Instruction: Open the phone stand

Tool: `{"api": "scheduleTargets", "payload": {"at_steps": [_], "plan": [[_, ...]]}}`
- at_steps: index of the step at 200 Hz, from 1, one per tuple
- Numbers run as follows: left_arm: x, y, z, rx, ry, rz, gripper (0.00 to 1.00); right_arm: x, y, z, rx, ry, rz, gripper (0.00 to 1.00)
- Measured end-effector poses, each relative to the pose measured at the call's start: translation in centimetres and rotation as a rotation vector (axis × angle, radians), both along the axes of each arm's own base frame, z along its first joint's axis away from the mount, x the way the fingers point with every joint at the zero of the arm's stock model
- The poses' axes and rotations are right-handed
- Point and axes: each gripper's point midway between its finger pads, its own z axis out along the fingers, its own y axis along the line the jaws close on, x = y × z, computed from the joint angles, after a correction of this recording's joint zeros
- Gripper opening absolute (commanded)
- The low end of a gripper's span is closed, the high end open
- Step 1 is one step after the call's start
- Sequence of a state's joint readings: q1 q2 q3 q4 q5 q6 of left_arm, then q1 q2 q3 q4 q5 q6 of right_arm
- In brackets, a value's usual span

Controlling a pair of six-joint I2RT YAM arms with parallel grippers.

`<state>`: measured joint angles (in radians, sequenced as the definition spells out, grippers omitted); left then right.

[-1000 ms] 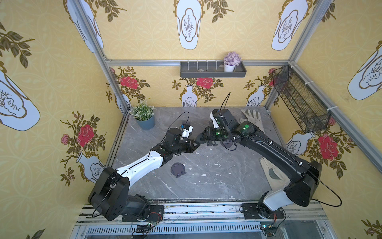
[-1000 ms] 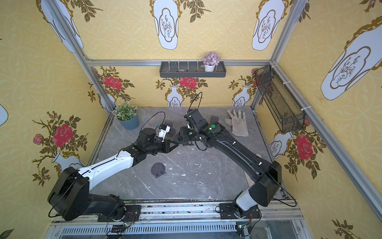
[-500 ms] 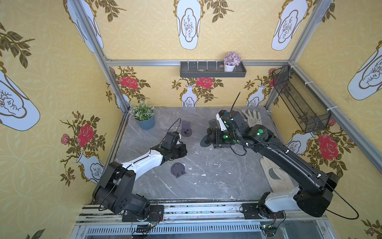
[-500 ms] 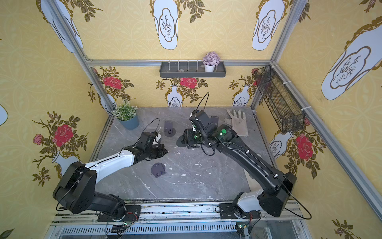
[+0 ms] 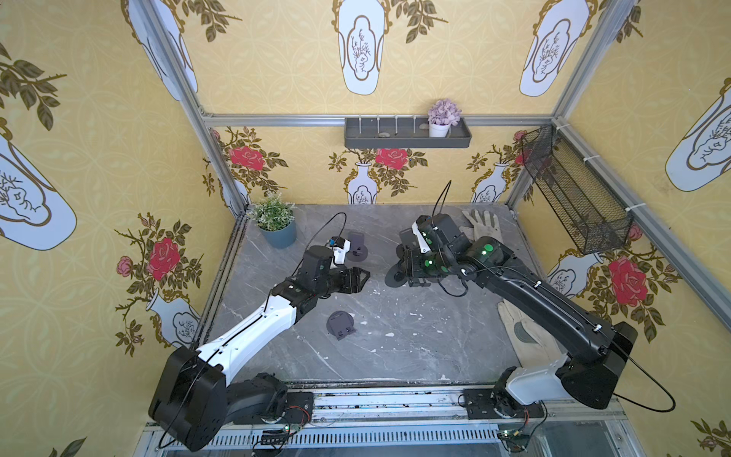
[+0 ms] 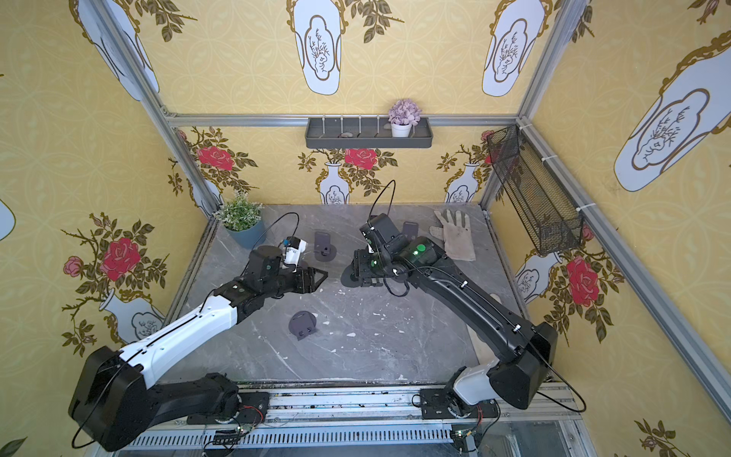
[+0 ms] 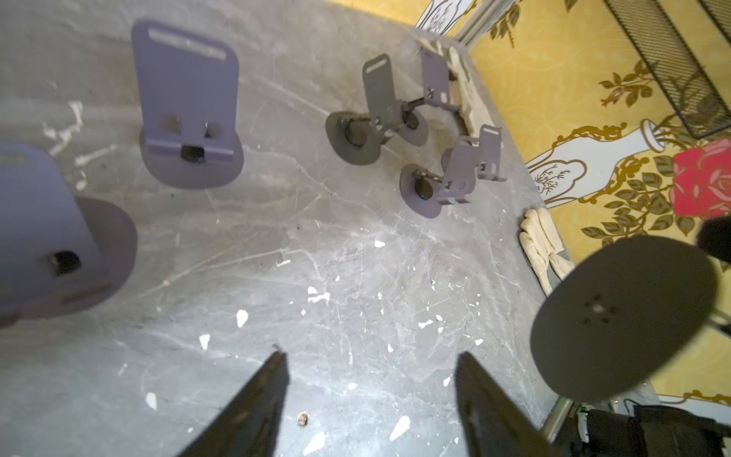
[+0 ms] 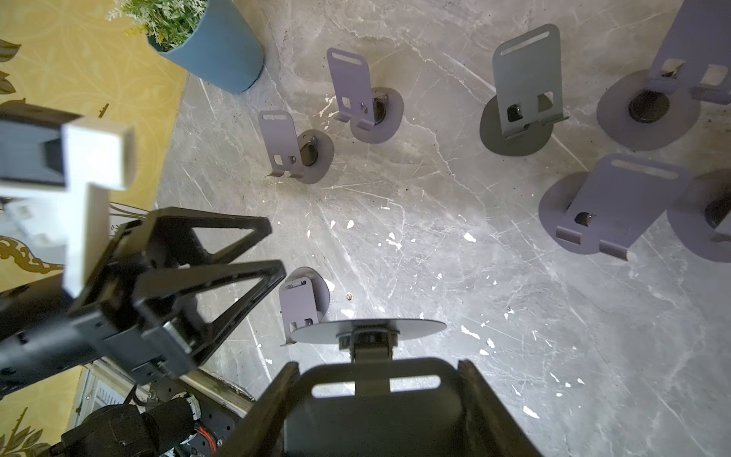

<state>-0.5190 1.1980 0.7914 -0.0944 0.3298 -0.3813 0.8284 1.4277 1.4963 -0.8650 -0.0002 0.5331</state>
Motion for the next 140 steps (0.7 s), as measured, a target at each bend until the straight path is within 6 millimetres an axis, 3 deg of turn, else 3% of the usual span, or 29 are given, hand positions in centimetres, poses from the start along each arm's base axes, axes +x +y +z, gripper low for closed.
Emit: {"api": "scheduleTargets", "payload": {"at_steps": [69, 140], "plan": [[-2.8, -1.0, 2.6, -0.043, -0.153, -0.177, 0.94, 0.6, 1.5, -0.5, 0.038, 0.063, 0.042, 0.36], [-2.6, -3.0, 5.0, -0.103, -0.22, -0.257, 0.93, -0.3, 2.8, -0.4, 0.071, 0.099, 0.095, 0.36]]}}
